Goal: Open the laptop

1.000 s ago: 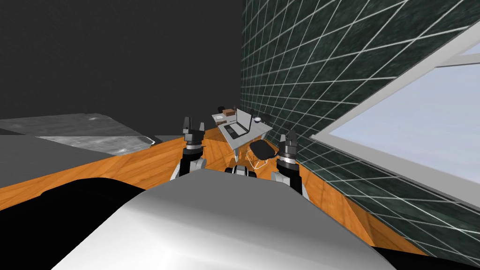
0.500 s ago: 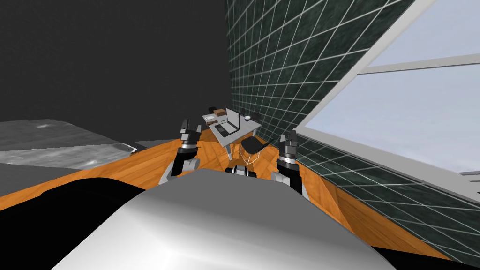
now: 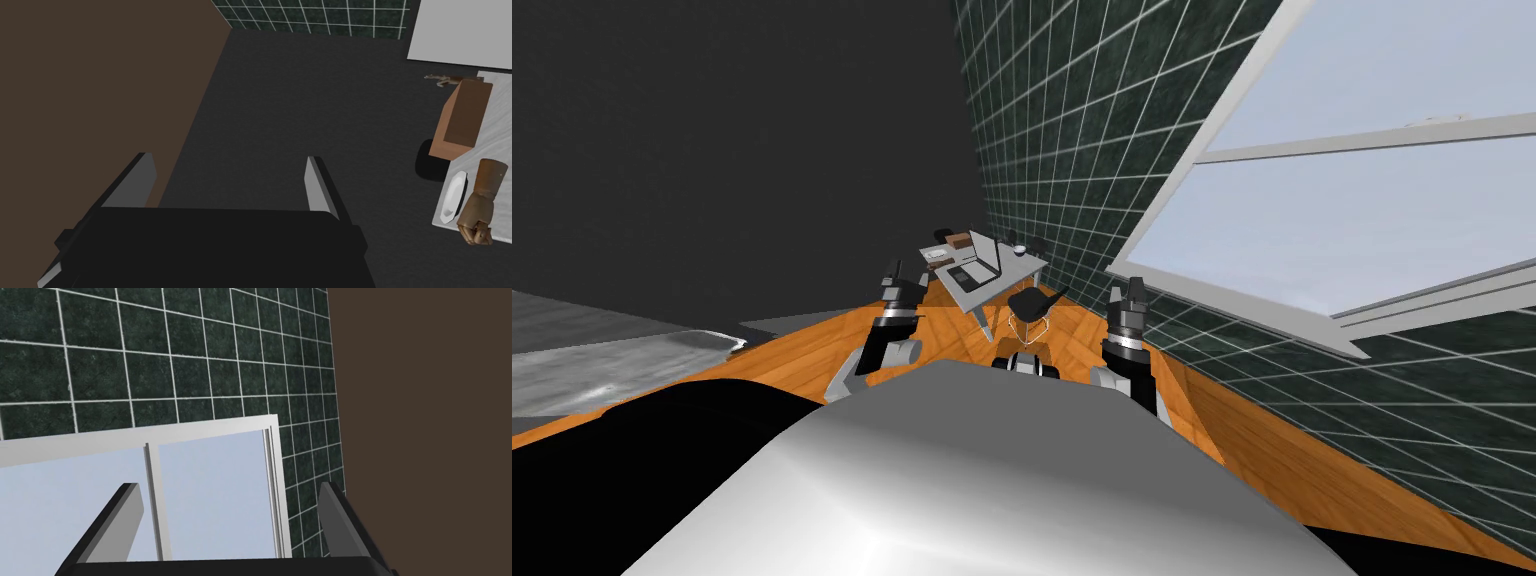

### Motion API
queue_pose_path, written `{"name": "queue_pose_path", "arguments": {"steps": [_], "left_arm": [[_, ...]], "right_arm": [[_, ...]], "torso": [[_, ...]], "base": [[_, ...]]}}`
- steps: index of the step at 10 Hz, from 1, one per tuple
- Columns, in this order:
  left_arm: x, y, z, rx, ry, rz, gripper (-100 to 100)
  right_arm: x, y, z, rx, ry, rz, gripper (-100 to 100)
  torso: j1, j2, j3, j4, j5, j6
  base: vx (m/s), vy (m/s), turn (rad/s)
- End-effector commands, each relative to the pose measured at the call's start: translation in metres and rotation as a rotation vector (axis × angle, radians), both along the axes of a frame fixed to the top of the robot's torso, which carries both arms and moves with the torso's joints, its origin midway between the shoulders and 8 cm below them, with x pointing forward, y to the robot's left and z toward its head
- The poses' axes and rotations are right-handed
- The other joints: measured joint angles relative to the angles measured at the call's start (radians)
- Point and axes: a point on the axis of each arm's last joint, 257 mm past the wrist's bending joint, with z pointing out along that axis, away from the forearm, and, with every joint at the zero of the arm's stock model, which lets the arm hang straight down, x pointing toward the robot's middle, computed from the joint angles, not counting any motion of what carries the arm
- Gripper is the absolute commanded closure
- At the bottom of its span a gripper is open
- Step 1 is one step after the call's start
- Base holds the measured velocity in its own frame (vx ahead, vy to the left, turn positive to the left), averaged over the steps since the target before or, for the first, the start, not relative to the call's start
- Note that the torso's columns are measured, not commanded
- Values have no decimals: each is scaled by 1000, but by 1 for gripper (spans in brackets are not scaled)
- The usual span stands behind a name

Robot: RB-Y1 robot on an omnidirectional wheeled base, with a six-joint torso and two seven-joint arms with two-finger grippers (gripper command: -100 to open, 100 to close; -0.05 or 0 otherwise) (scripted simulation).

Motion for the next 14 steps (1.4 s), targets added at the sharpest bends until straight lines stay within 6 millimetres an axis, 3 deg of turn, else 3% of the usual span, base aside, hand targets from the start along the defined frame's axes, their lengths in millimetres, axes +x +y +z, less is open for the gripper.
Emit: {"name": "queue_pose_path", "arguments": {"steps": [1,2,4,5,6,7,9,10,12,13,14], "left_arm": [[-1,34,-6,-43,37,36,-100],[-1,34,-6,-43,37,36,-100],[-6,76,-19,-104,83,81,-100],[-9,82,-15,-104,76,91,-100],[-15,106,-19,-139,92,120,-100],[-16,107,-18,-138,90,123,-100],[-30,155,-27,-211,116,187,-100],[-33,159,-25,-214,110,192,-100],[-53,204,-30,-288,119,259,-100],[-57,210,-29,-297,113,269,-100],[-71,235,-32,-341,112,306,-100]], "right_arm": [[0,0,0,0,0,0,0],[0,0,0,0,0,0,0],[0,0,0,0,0,0,0],[0,0,0,0,0,0,0],[0,0,0,0,0,0,0],[0,0,0,0,0,0,0],[0,0,0,0,0,0,0],[0,0,0,0,0,0,0],[0,0,0,0,0,0,0],[0,0,0,0,0,0,0],[0,0,0,0,0,0,0]], "torso": [[2,-1,0,0,0,-1],[1,-1,-1,0,0,0],[-1,-1,0,0,0,0],[-4,-1,0,0,-1,0],[0,0,0,0,-1,-1],[1,0,0,0,0,0],[1,-2,-1,-1,1,0],[-4,-2,-1,-1,-1,0],[2,1,1,0,0,0],[-1,-2,-1,0,0,0],[3,-1,-1,0,0,-1]], "base": [[0,-154,-161],[-3,-127,-98],[1,-196,-259],[9,-178,-105],[13,-173,-221],[30,-131,-94],[63,-194,-263],[38,-181,-77],[71,-184,-225],[80,-141,-102],[97,-121,-181]]}}
